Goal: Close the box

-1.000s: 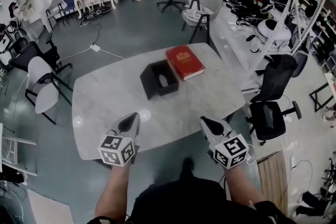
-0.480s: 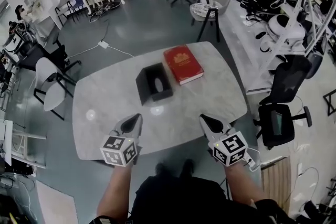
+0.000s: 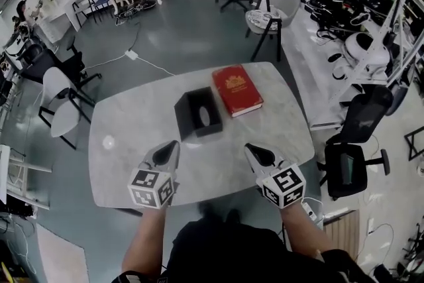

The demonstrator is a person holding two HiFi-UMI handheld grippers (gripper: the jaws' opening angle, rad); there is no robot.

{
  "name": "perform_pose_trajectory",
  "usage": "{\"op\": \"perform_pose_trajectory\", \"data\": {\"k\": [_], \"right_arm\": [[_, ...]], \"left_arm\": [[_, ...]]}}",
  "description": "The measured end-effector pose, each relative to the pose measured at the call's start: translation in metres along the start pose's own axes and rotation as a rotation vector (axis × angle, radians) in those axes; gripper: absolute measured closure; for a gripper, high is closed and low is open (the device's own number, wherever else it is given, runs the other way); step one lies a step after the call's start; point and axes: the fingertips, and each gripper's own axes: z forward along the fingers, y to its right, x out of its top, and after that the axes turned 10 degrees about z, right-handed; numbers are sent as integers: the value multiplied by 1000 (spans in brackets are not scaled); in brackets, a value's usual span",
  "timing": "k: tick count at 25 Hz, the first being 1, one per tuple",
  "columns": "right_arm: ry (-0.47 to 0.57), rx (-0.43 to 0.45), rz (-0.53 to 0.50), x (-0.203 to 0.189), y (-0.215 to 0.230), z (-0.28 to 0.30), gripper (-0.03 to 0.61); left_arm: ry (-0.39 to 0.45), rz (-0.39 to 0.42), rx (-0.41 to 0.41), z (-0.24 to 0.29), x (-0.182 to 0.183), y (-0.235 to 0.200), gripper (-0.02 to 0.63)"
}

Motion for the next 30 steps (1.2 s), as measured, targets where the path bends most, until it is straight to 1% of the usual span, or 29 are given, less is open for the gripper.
{"op": "perform_pose_trajectory", "data": {"k": [4,8,12,13,16,20,26,30], "right_arm": [[-49,29,-62,12,-13,50,577],[-98,55,-132,15,-30,99,574],[-168,84,-199,8,-51,147,535],[-190,94,-223,5,-58,158,517],[-247,133,-305,-6,-76,188,506],[-333,193,-401,-27,-89,221,465],[-444,268,-585,-58,-89,270,416],[-524,320,-728,-84,-87,294,391]], "left_arm": [[17,-20,24,1,-4,-45,603],[18,-65,39,2,-26,-86,603],[20,-103,30,3,-46,-117,603],[17,-110,27,3,-50,-123,603],[8,-128,25,3,-61,-136,603],[-1,-164,42,5,-78,-151,603],[-16,-182,83,14,-93,-170,603],[-29,-223,117,16,-102,-177,603]]}}
